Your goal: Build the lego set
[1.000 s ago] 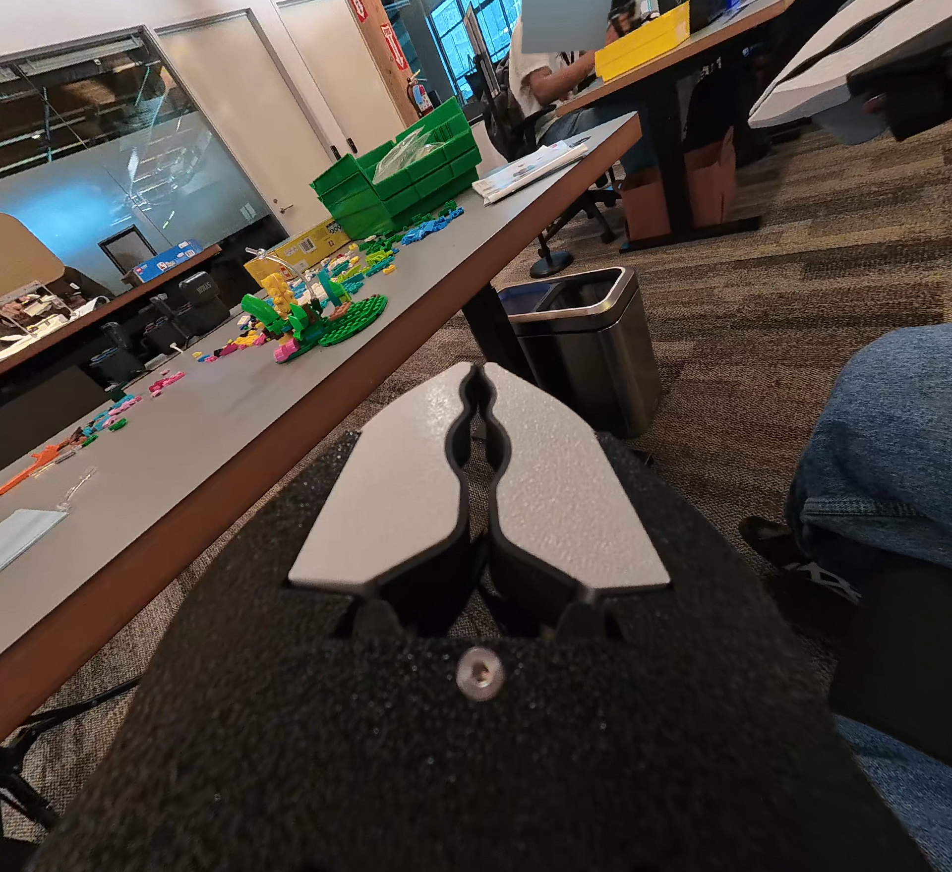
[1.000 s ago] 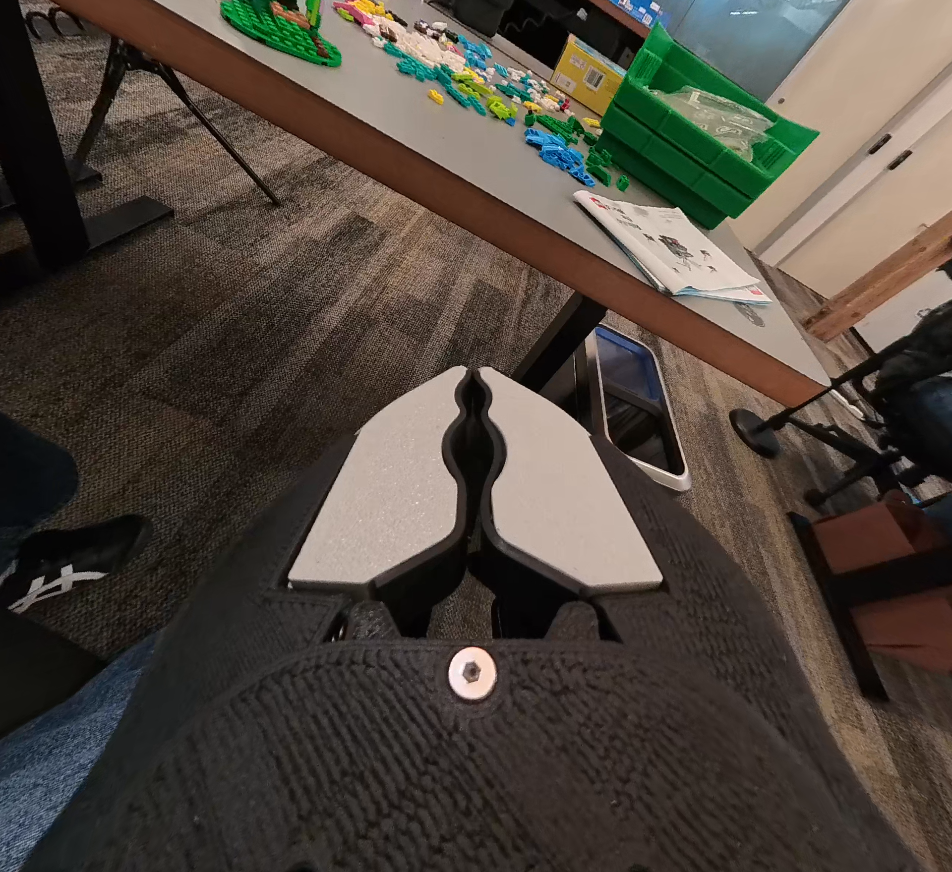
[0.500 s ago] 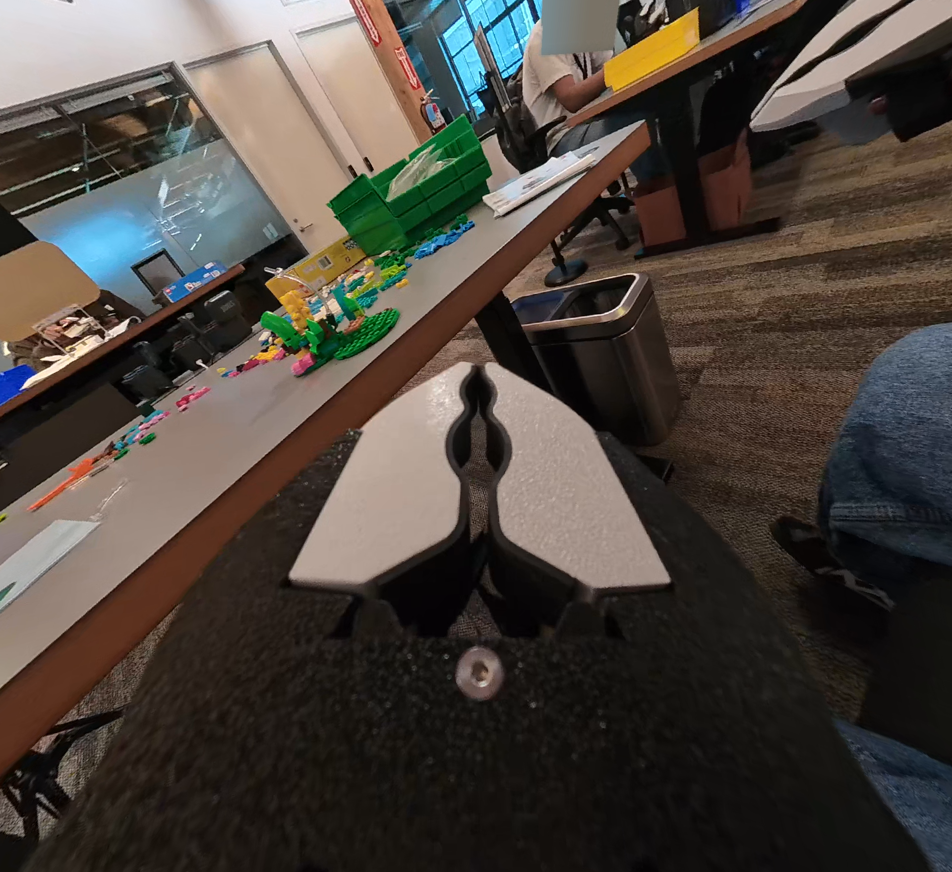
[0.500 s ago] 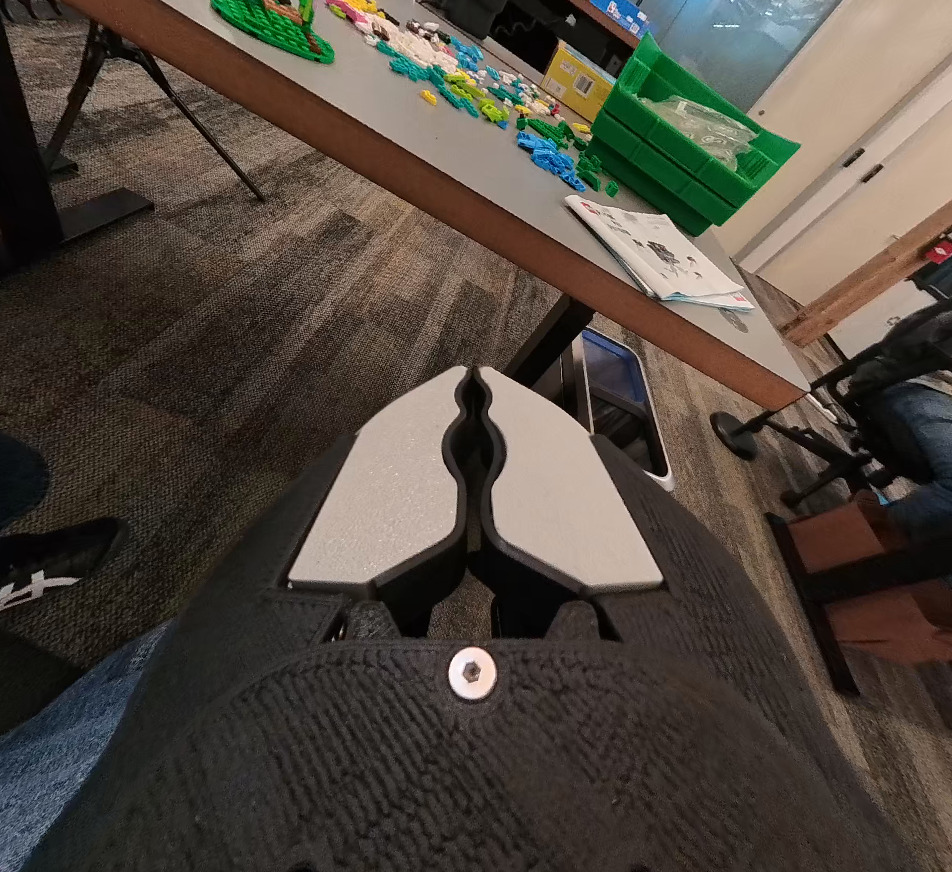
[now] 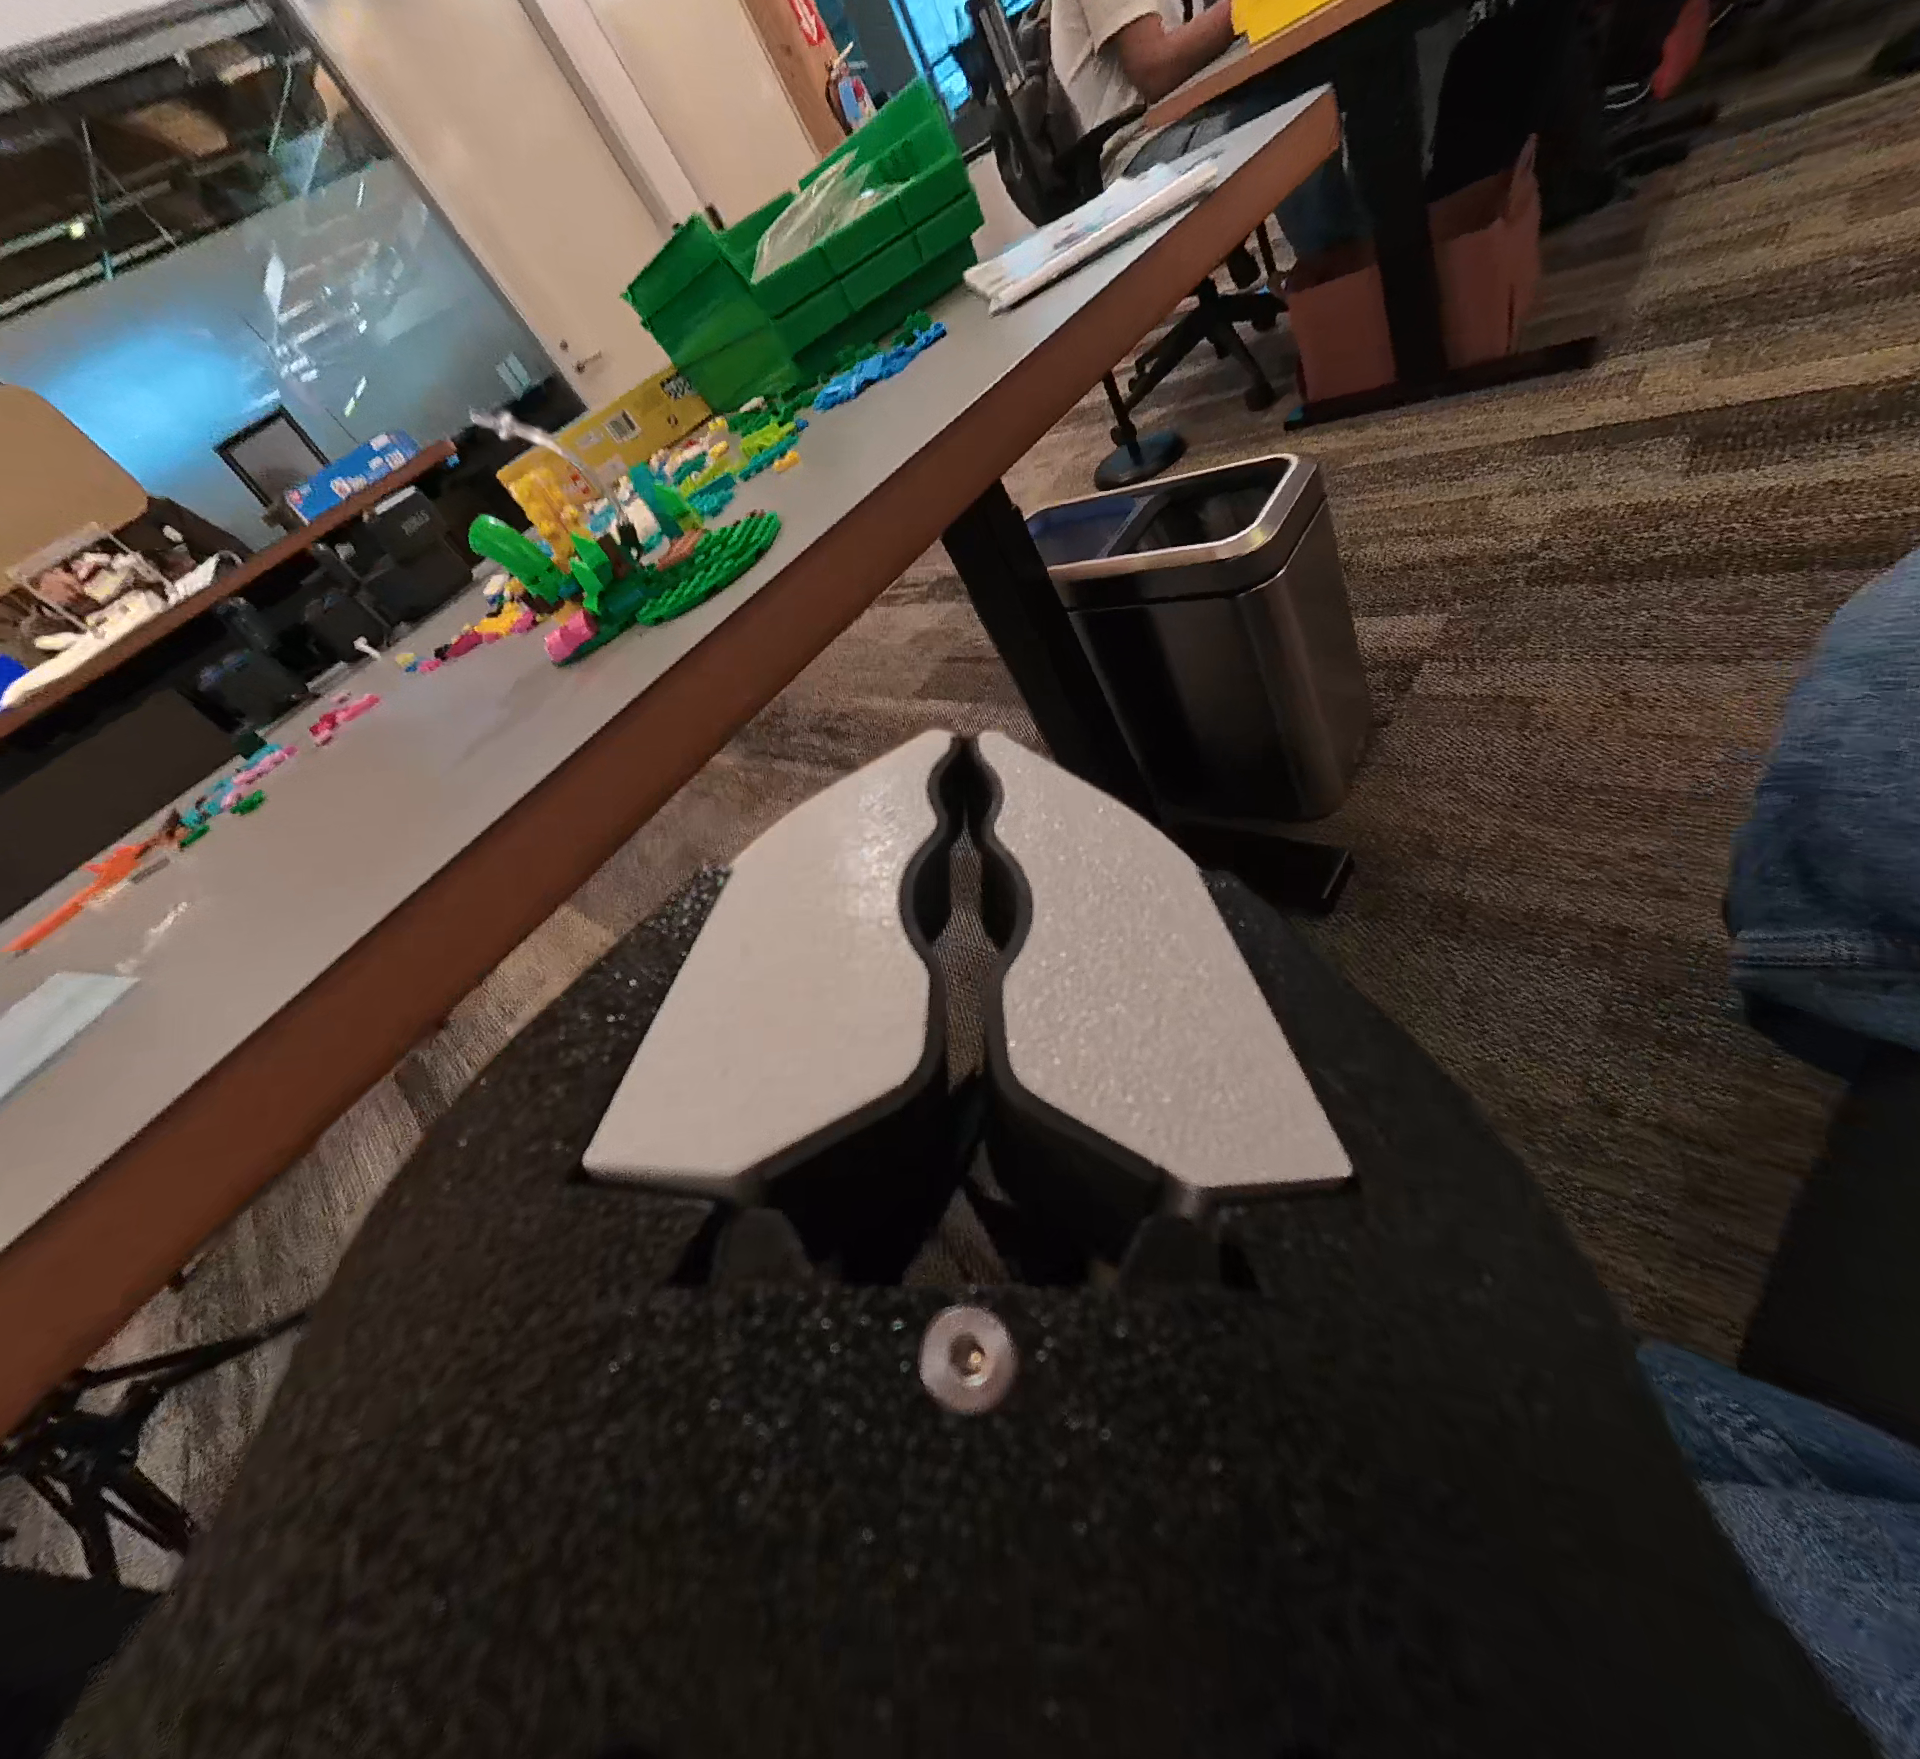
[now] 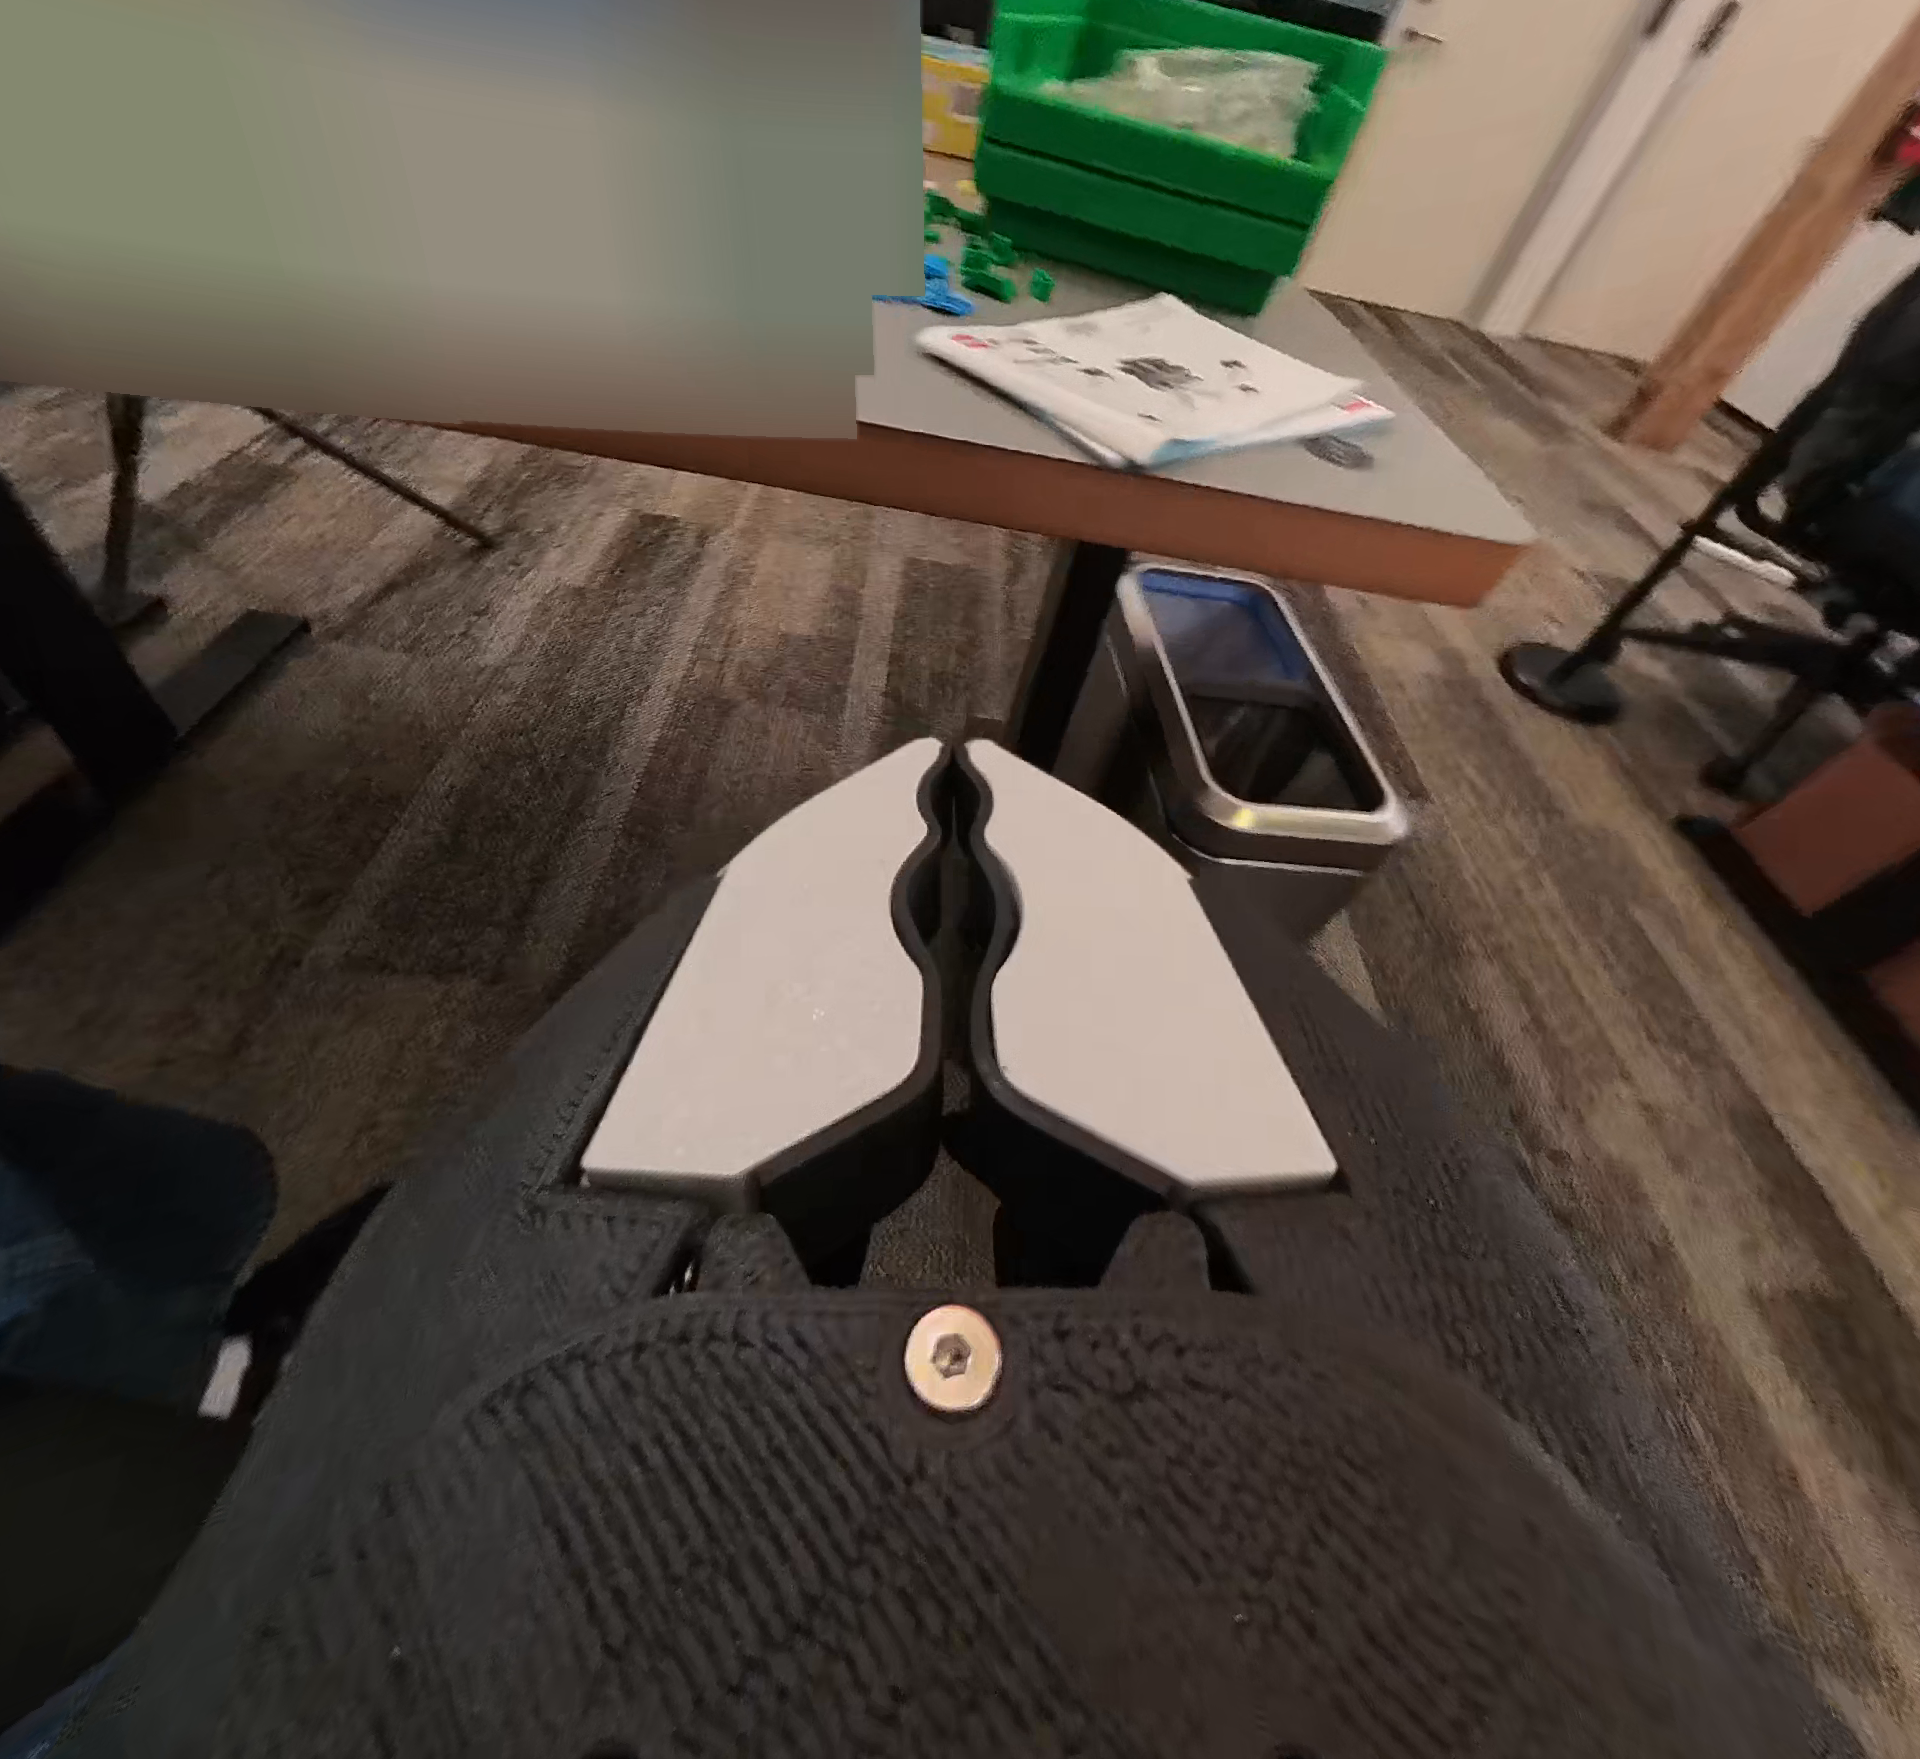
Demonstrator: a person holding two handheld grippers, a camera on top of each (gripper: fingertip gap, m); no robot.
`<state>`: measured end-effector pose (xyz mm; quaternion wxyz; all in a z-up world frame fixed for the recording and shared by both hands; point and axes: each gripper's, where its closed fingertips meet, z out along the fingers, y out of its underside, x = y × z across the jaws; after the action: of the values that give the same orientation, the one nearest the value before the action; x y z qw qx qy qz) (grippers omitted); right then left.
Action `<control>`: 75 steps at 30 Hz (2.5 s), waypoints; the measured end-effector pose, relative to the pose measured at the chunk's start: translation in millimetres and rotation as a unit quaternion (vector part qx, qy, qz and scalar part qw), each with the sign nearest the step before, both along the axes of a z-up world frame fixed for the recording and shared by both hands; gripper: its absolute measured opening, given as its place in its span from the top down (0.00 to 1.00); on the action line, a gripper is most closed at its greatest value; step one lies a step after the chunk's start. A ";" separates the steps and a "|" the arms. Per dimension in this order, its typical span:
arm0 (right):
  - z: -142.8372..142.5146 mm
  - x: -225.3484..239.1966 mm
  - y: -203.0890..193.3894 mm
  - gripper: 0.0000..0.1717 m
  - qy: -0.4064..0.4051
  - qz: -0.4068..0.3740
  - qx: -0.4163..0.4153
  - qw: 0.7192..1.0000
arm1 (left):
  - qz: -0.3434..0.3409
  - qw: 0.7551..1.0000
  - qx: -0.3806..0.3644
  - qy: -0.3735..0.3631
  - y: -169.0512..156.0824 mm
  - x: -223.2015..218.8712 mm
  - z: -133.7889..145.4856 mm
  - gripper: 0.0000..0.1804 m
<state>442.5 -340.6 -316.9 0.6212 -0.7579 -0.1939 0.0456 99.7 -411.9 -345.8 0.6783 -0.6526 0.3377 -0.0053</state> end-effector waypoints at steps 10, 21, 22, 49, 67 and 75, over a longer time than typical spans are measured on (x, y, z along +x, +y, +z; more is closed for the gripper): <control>-6.9 126.8 -0.2 1.00 -0.093 -0.119 0.027 0.988 | 0.021 0.997 -0.072 -0.036 54.9 38.6 -35.4 1.00; -125.2 167.5 22.1 1.00 0.059 -0.042 -0.040 0.997 | -0.038 0.987 -0.153 -0.006 90.5 140.6 -67.9 1.00; -134.2 174.3 23.3 1.00 0.073 -0.054 -0.042 0.995 | -0.042 0.986 -0.160 -0.006 93.2 147.5 -70.6 1.00; -222.3 153.2 12.2 1.00 0.060 -0.064 -0.090 0.992 | -0.046 0.974 -0.221 0.021 101.0 167.8 -87.2 1.00; -220.7 146.3 7.1 1.00 0.042 -0.046 -0.122 0.991 | -0.025 0.980 -0.196 0.014 93.1 143.5 -81.5 1.00; -158.3 151.5 1.5 1.00 -0.039 -0.043 -0.104 0.993 | -0.023 0.991 -0.133 0.010 73.7 99.2 -32.7 1.00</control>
<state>594.0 -339.1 -475.2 0.5328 -0.8270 -0.1793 0.0091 198.9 -338.1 -378.4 0.5815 -0.7295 0.3552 -0.0593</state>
